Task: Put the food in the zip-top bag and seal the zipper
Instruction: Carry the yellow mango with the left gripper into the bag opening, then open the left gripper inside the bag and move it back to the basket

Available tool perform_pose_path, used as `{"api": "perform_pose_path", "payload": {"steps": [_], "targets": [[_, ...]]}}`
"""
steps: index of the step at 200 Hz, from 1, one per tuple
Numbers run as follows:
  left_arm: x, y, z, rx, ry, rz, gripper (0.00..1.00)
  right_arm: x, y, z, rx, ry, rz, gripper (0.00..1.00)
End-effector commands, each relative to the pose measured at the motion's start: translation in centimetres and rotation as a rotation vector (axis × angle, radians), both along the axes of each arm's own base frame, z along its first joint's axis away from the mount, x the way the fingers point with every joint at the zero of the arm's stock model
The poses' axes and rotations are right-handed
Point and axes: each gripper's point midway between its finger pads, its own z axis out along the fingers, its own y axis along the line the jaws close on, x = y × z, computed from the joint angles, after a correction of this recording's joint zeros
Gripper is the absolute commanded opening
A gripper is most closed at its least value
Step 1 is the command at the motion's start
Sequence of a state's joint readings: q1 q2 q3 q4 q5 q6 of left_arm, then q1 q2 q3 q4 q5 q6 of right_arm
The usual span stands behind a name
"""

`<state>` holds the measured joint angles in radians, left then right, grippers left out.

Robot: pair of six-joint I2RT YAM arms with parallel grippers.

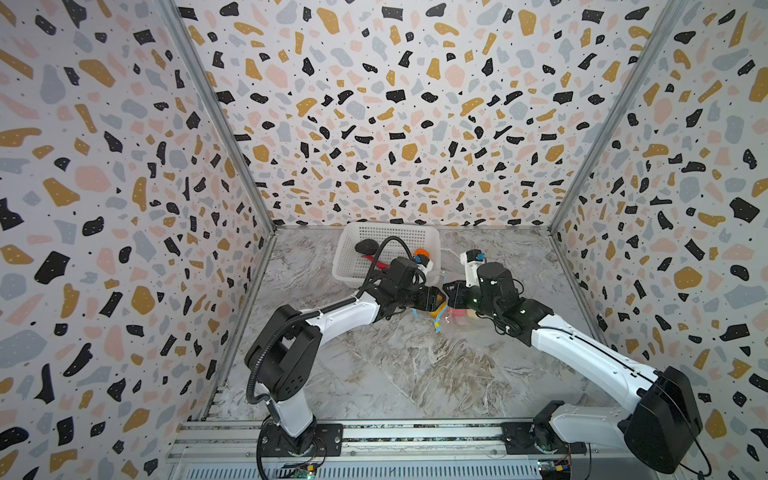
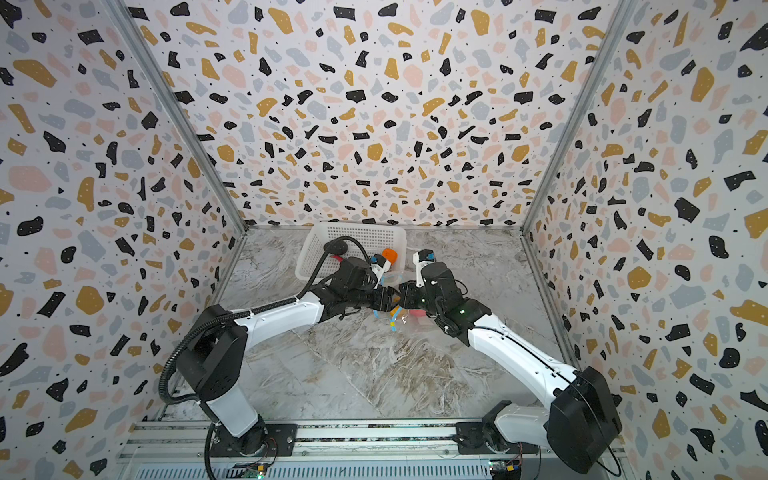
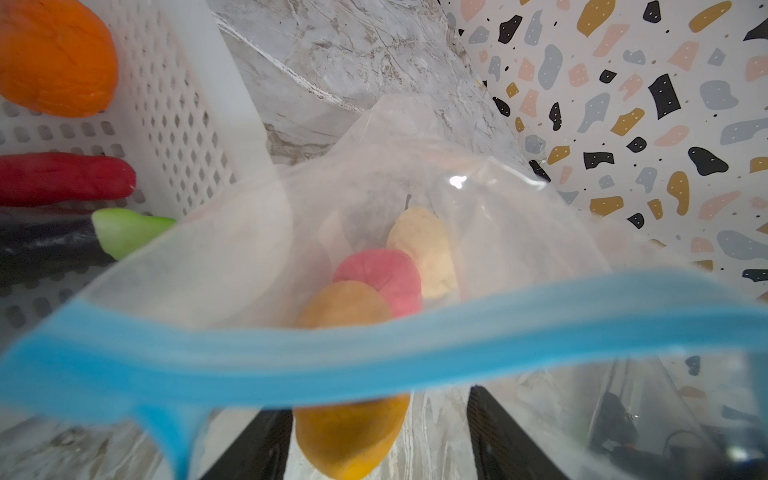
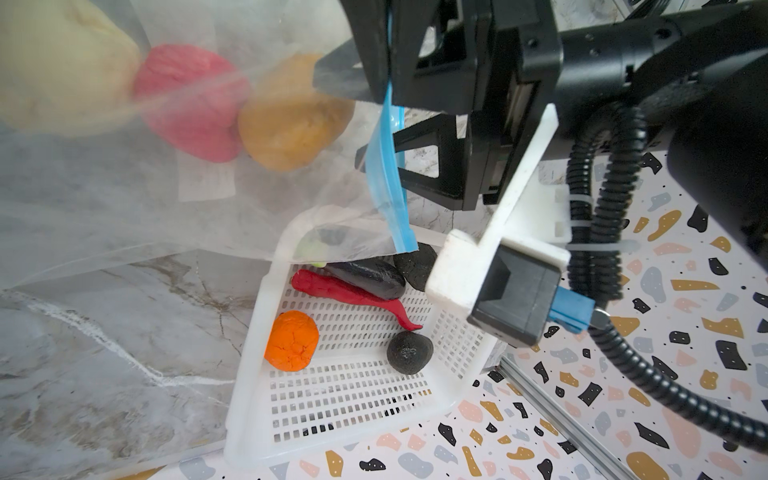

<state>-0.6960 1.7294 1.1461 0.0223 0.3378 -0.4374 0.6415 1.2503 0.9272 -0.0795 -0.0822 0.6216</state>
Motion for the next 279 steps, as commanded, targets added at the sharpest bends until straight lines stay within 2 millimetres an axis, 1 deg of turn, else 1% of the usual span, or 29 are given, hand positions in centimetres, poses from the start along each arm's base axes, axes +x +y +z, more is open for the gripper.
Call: {"api": "perform_pose_path", "payload": {"steps": [1,35,61,85,134,158,193,223,242,263,269,279], "targets": [[0.4,0.2,2.4,-0.012,-0.062,0.018,0.69,0.6,0.0,1.4,0.012,-0.024,-0.014,0.0],[1.1,1.5,4.5,0.007,-0.114,0.087,0.7,0.7,0.1,1.1,0.023,-0.021,-0.015,0.0],[2.2,2.4,6.0,0.038,-0.15,0.132,0.75,0.9,-0.2,1.5,0.035,-0.035,-0.025,0.0],[3.4,3.5,7.0,0.04,-0.163,0.175,0.78,1.1,-0.2,1.2,0.028,-0.033,-0.025,0.0],[5.4,5.3,9.2,0.037,-0.193,0.253,0.95,1.4,-0.5,0.8,0.025,-0.036,-0.033,0.0],[6.2,6.0,9.3,0.056,-0.197,0.28,1.0,1.5,-0.5,0.5,0.029,-0.034,-0.029,0.0],[7.6,7.5,9.5,0.085,-0.198,0.339,0.99,1.5,-0.3,0.6,0.035,-0.035,-0.022,0.0],[8.9,9.3,9.5,0.123,-0.193,0.409,0.99,1.5,-0.2,0.5,0.038,-0.034,-0.015,0.0],[10.1,11.1,9.1,0.16,-0.187,0.483,0.99,1.4,-0.2,0.7,0.04,-0.037,-0.013,0.0],[11.8,13.7,7.7,0.252,-0.147,0.567,1.0,1.4,-0.2,0.9,0.046,-0.043,-0.012,0.0],[12.3,14.6,7.0,0.286,-0.127,0.586,0.99,1.3,-0.1,0.9,0.049,-0.045,-0.007,0.0],[13.1,15.8,6.5,0.332,-0.109,0.616,1.0,1.3,0.0,0.9,0.052,-0.044,-0.002,0.0]]}}
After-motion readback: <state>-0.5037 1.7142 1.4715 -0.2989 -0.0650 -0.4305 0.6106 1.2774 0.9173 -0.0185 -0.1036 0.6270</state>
